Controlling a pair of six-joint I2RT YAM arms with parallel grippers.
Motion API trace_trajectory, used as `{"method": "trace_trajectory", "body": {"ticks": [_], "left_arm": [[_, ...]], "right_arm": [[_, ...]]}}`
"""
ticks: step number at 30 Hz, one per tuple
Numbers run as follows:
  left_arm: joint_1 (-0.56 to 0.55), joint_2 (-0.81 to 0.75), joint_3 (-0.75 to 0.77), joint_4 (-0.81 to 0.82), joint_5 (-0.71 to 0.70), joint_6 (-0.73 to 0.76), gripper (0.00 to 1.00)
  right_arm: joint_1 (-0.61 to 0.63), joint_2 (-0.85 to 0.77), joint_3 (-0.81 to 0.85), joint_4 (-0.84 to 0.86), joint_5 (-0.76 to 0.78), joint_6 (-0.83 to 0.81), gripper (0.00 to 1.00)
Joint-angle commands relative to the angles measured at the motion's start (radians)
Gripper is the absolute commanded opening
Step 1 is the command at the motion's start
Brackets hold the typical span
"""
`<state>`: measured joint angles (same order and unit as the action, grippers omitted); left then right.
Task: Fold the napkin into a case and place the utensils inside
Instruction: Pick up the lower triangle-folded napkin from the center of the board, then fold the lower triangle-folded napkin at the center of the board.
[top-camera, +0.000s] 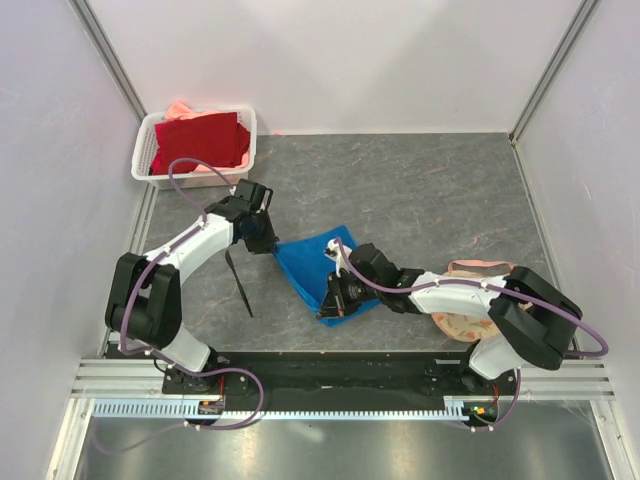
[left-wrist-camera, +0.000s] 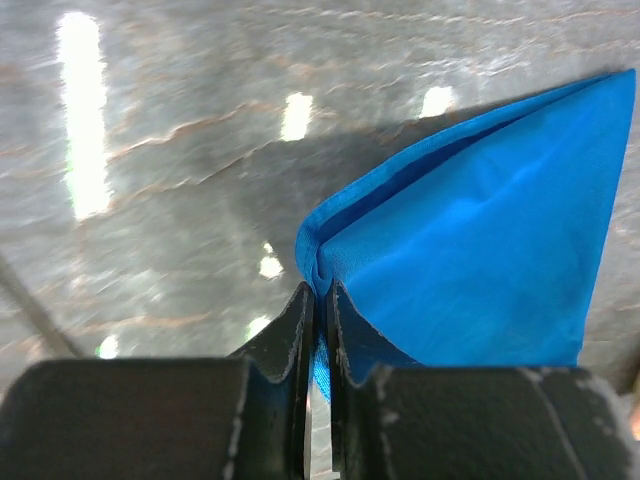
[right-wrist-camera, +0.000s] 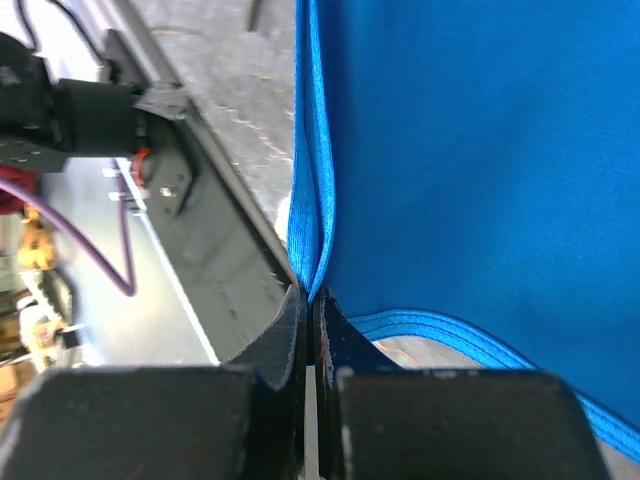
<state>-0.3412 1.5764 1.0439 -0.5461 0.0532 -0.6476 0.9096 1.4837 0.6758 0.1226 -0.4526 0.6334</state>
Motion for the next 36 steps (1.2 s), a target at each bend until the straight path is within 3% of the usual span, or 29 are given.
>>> {"method": "trace_trajectory", "body": {"ticks": [1,11,18,21,29,36], "left_arm": [[0.01,-0.036,0.062,-0.037,-0.196,0.083,0.02],[-0.062,0.126,0.252,-0.161,-0.334,0.057,0.02],[-0.14,0.269,0.427,-0.258,-0.453,-0.017,0.02],[-0.148,0.281,0.449,-0.288,-0.464,-0.046,0.02],[-0.136,0.247,0.349,-0.083,-0.213,0.052,0.02],[-0.11,0.249,0.355,-0.08,-0.194,0.066,0.02]], "right_arm": [[0.057,0.047,-0.06,0.127,-0.104,0.109,0.0],[0.023,0.056,-0.157,0.323,-0.15,0.213,0.0],[-0.06,0.032,-0.22,0.341,-0.189,0.229,0.0],[-0.075,0.038,-0.213,0.273,-0.186,0.183,0.0],[-0.032,0.062,-0.147,0.155,-0.133,0.124,0.0],[0.02,0.052,-0.091,0.178,-0.098,0.16,0.0]]}}
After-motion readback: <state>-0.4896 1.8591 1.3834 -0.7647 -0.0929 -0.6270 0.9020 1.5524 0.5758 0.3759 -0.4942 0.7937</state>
